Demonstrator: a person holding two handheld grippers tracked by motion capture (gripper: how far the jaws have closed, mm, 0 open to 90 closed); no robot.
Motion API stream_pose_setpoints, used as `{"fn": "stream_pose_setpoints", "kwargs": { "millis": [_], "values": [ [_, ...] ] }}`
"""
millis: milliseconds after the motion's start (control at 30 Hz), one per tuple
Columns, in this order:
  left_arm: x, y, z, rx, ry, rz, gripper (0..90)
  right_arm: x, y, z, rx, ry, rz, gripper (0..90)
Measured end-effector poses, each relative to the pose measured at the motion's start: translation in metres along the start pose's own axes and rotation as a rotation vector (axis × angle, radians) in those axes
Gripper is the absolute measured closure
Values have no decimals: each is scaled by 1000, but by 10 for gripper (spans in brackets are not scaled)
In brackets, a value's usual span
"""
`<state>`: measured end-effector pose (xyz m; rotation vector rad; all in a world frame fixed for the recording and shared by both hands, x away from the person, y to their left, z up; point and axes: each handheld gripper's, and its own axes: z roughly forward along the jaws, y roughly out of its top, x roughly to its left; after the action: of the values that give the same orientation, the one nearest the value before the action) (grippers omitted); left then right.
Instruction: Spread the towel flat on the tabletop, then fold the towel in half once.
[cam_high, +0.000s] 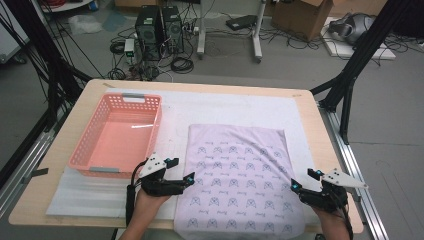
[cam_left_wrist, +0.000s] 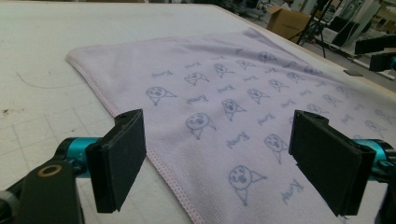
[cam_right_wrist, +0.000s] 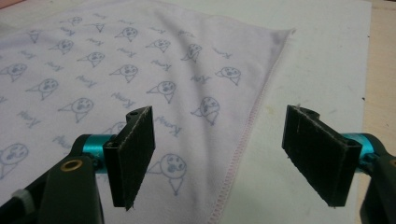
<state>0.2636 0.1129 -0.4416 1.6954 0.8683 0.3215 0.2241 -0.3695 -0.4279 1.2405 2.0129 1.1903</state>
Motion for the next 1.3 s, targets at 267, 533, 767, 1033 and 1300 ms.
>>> {"fn": "stream_pose_setpoints", "kwargs": {
  "millis": [267,533,767,1033,1300],
  "values": [
    [4,0,1,13,4,-15,199,1,0,6,20,17,10,249],
    [10,6,16,47,1,-62,238,-6,-1,14,72,37,35,285],
    [18,16,34,82,45,-56,275,-16,12,27,96,40,32,359],
    [31,23,54,111,98,-108,387,-32,21,54,154,17,94,479],
    [38,19,66,221,169,-142,374,-38,33,79,220,-28,81,463]
  ]
}}
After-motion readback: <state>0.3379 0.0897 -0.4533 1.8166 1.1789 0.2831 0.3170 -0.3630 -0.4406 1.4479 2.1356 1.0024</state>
